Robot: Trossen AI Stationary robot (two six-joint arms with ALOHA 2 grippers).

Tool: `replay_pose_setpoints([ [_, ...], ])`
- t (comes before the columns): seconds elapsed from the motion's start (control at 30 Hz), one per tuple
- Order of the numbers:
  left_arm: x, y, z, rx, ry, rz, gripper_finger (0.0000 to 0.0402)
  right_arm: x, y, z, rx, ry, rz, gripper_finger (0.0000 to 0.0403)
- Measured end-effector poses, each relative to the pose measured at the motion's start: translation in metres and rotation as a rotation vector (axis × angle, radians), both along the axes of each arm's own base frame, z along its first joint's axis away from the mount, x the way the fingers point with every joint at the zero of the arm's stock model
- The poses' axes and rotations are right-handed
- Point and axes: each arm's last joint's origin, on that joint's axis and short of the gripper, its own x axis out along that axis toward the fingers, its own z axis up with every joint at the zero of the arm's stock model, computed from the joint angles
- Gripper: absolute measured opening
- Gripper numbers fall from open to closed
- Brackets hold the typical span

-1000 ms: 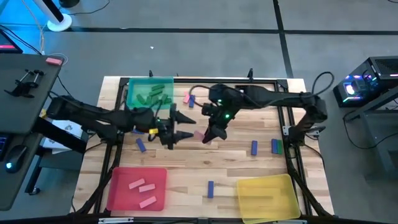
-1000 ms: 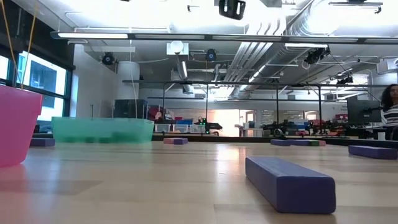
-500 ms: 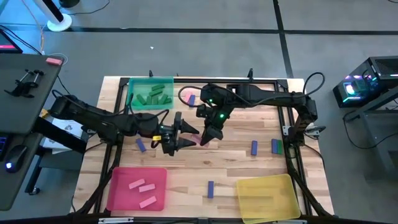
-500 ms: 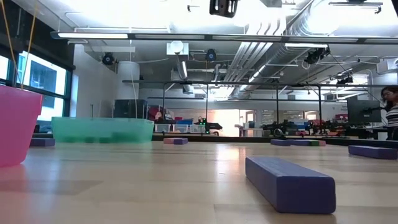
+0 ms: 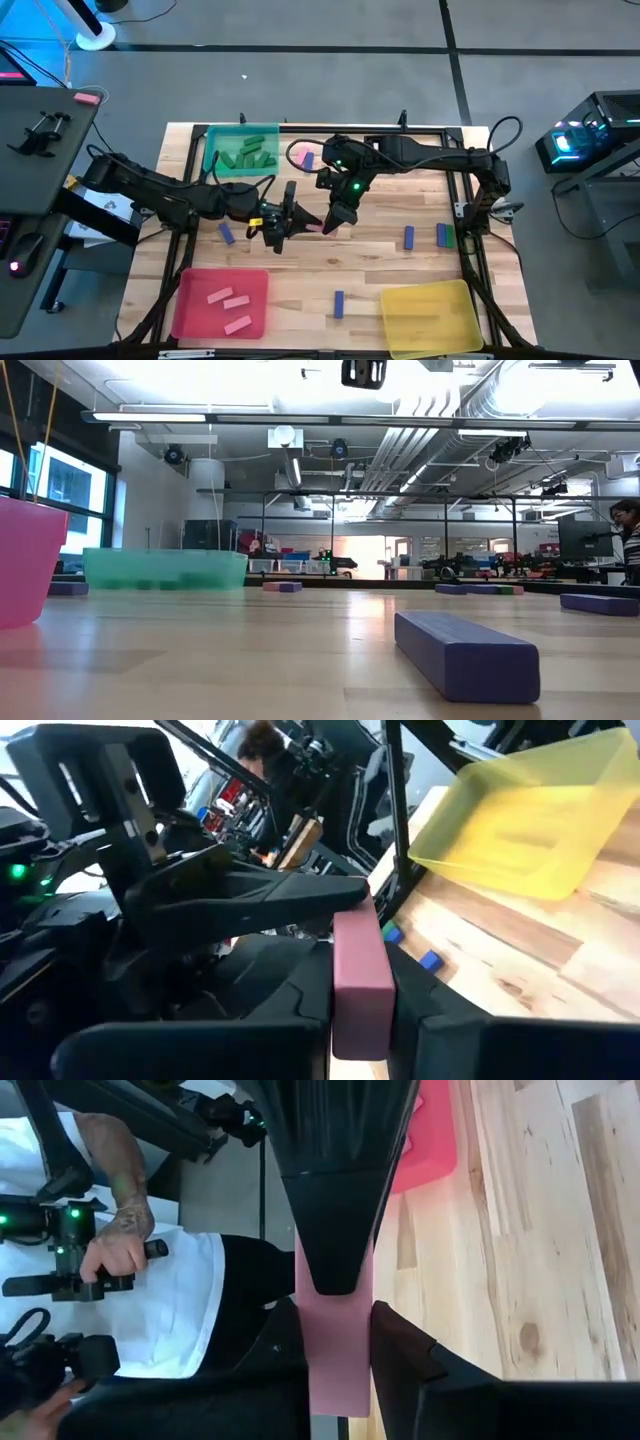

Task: Sort blocks
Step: Put the pink block into the pink bin

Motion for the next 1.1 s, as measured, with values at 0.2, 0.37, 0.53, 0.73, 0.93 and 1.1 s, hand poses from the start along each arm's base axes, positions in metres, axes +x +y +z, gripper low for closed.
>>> replay_pose_setpoints([
  [0.2,0.0,0.0,0.004,-0.008,0.027,0.001,0.0027,0.0,-0.002,0.006,0.018,0.015,-0.053,0.0063],
  [0.37,0.0,0.005,-0.005,-0.056,0.114,0.056,0.0026,-0.007,-0.016,0.027,0.004,-0.003,-0.104,0.0167],
  [0.53,-0.021,0.017,-0.005,-0.154,0.257,0.272,0.0026,-0.027,-0.034,0.057,-0.009,-0.017,-0.111,0.0229],
  [0.73,-0.071,0.028,0.003,-0.6,0.37,0.584,0.0026,-0.054,-0.049,0.095,-0.31,-0.103,-0.234,0.0237],
  [0.93,-0.123,0.0,0.006,-1.067,0.522,0.659,0.0026,-0.06,-0.059,0.106,-0.623,-0.131,-0.352,0.0236],
  [1.1,-0.14,-0.055,-0.009,-1.156,0.801,0.577,0.0026,-0.053,-0.068,0.096,-0.663,-0.124,-0.366,0.0236],
])
